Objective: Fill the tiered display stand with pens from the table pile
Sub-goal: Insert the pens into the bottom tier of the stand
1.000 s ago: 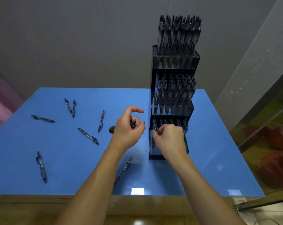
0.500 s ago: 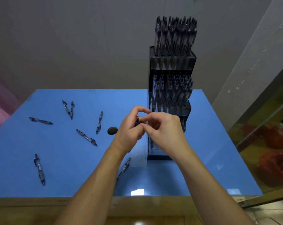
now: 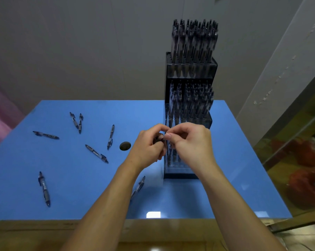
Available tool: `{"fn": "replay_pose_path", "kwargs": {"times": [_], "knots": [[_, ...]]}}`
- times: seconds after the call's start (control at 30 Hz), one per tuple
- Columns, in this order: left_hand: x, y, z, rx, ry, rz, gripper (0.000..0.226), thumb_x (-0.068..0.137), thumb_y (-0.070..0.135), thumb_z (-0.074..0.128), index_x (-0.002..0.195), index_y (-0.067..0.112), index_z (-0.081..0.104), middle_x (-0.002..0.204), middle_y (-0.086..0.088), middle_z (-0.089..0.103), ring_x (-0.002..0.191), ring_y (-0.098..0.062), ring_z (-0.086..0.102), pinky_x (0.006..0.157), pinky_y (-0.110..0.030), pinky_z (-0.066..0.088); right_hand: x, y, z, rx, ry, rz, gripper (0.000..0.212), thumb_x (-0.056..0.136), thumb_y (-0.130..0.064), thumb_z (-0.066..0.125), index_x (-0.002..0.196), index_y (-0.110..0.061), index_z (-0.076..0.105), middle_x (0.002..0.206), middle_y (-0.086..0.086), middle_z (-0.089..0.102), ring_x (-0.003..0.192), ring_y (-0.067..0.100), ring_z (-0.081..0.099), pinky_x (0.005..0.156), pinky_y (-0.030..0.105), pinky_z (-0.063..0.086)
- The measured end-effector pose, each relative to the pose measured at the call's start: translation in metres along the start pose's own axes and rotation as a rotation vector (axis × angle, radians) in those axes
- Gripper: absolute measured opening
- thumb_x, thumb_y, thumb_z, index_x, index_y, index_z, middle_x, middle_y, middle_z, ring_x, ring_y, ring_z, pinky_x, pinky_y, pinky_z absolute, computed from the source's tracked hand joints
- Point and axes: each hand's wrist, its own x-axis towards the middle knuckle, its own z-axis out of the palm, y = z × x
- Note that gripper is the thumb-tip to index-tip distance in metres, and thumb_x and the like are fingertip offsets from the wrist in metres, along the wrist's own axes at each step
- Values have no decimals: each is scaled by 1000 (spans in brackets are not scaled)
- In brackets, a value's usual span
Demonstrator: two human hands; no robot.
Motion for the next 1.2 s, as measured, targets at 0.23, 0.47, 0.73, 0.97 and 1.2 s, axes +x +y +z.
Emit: {"fn": "replay_pose_path", "kwargs": {"times": [0.23, 0.47, 0.73, 0.97, 1.2], "knots": [[3, -18, -4, -69, 155, -39, 46, 74, -12, 33, 92, 8, 70, 68, -16, 69, 56, -30, 62, 52, -38, 53, 4, 0, -35, 177, 159, 40, 20, 91, -6, 75, 79, -22, 74, 73, -3, 75, 72, 13, 75, 74, 37, 65], [7, -25, -7, -73, 311, -75, 22, 66, 5, 39, 54, 20, 51, 56, -14, 45, 55, -22, 33, 52, -32, 25, 6, 3, -67, 161, 164, -25, 23, 93, -2, 72, 85, -23, 74, 82, -1, 77, 77, 15, 77, 82, 37, 63], [4, -14, -10, -295, 328, -65, 25, 77, 11, 37, 56, 20, 26, 53, 7, 24, 49, -11, 16, 46, -20, 15, 14, 19, -49, -115, 93, -66, 17, 93, -12, 74, 85, -27, 73, 75, -13, 71, 74, 1, 69, 69, 9, 53], [2, -6, -15, -290, 343, -58, 36, 78, 9, 37, 48, 27, 26, 50, 9, 22, 49, -13, 15, 49, -28, 12, 21, 34, -25, -198, 60, -44, 7, 93, -12, 73, 90, -17, 75, 74, -13, 66, 73, -3, 61, 63, 0, 43], [1, -2, -17, -331, 368, -73, 37, 80, 12, 40, 48, 27, 28, 50, 10, 24, 47, -11, 17, 46, -25, 15, 21, 41, -15, -266, 37, -53, 4, 95, -16, 71, 94, -16, 74, 77, -11, 66, 77, 6, 63, 70, 12, 45]]}}
